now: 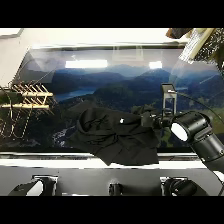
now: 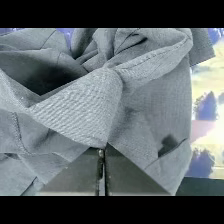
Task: Fold the clothes and pants, and hang the long-sleeved shirts on hangers.
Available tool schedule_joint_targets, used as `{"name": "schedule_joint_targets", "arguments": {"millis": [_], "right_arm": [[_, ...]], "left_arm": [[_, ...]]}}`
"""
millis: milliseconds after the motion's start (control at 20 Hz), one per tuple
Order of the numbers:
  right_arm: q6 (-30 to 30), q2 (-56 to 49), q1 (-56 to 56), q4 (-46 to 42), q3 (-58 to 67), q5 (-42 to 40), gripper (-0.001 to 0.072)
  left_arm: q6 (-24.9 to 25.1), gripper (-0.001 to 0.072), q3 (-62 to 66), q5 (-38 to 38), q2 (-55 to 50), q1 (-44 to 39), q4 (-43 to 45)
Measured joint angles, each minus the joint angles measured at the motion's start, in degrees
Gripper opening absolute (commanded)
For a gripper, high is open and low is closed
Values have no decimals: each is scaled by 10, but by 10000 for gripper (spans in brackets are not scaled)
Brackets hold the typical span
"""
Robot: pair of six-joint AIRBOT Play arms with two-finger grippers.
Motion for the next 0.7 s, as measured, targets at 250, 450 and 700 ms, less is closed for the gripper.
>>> {"name": "schedule_joint_targets", "arguments": {"millis": [250, 450, 700], "right_arm": [[1, 0, 0, -8, 0, -6, 24], [18, 0, 0, -26, 0, -13, 24], [70, -9, 0, -57, 0, -16, 24]], "left_arm": [[-34, 13, 3, -10, 97, -56, -1], [-66, 14, -55, -53, 187, -101, -55], [-78, 17, -182, -75, 327, -197, -112]]}}
